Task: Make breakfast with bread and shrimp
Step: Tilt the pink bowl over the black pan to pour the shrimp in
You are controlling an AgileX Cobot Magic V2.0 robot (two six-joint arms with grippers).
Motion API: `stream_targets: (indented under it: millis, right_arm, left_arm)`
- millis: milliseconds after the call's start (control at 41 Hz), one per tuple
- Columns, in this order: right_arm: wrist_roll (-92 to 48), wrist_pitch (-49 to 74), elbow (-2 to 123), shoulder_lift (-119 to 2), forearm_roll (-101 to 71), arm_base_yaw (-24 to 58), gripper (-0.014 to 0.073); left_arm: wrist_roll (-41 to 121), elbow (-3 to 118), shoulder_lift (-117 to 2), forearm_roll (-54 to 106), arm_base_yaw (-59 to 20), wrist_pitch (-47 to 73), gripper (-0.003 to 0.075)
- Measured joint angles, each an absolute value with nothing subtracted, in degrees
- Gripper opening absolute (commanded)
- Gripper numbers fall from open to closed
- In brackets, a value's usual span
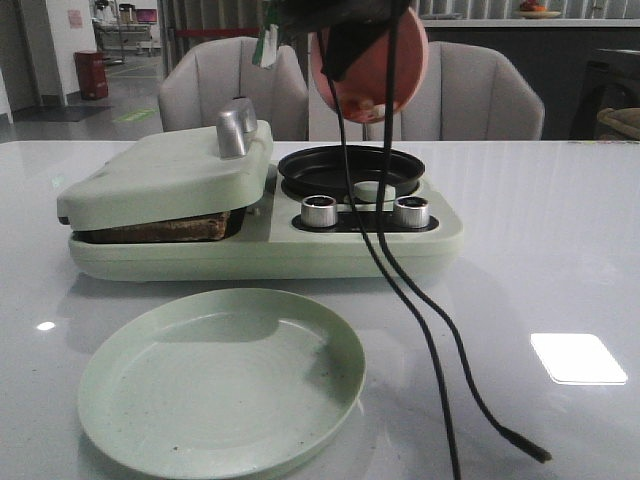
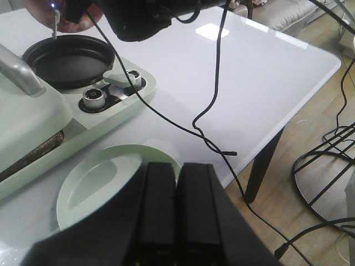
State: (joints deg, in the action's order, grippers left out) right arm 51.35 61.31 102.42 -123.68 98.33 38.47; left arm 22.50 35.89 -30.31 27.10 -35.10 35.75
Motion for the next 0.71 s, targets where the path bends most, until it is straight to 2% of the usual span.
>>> stream_targets:
  millis: [707]
  right_arm:
    - [36.78,58.97,116.7,-123.68,98.33,38.47,0.0018]
  left_arm:
    - [22.5,35.89,-30.31,27.1,-35.1,35.75,0.0099]
